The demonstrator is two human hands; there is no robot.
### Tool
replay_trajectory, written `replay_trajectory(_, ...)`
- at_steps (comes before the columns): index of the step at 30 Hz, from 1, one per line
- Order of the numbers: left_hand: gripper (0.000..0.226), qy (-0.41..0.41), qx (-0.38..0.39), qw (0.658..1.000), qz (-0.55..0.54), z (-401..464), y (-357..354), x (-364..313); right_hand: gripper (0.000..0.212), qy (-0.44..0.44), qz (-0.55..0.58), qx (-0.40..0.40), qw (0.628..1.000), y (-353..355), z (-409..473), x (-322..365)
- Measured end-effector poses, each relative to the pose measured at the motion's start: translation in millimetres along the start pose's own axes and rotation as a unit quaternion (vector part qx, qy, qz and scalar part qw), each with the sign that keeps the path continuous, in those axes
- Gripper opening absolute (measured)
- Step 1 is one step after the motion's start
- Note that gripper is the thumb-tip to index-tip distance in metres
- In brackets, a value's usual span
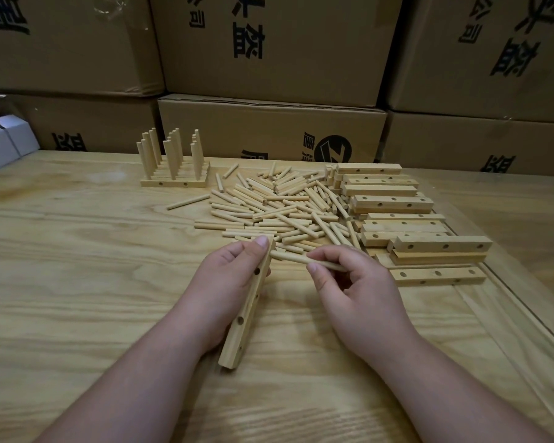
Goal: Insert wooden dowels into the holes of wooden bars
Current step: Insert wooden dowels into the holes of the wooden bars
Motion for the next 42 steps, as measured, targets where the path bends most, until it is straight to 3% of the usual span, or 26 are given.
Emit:
replay_trajectory(18, 0.058, 0.001, -0.012, 0.999, 0.048, 5.2, 2.3, 7.4, 0.016, -0.033, -0.035, 0.019, 0.999, -4.6, 1.6, -10.7)
replay_trajectory(33, 0.049, -0.006, 0.013, 0.996, 0.094, 4.2, 2.7, 8.5, 0.014, -0.064, -0.040, 0.007, 0.997, -6.6, -5.3, -2.9)
replay_trajectory(42, 0.040, -0.013, 0.018, 0.997, 0.074, 1.8, -1.0, 4.8, 0.015, -0.101, -0.025, 0.055, 0.993, -4.6, 3.2, -4.6)
Point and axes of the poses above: each hand's wrist, its own z-axis towards the middle knuckle, its own y-axis out of the back of the hand, x = y × z, the point moved 7 cm from there along z, towards the middle knuckle, and after that the axes turned 7 degrees about -y, right-handed, at the moved point
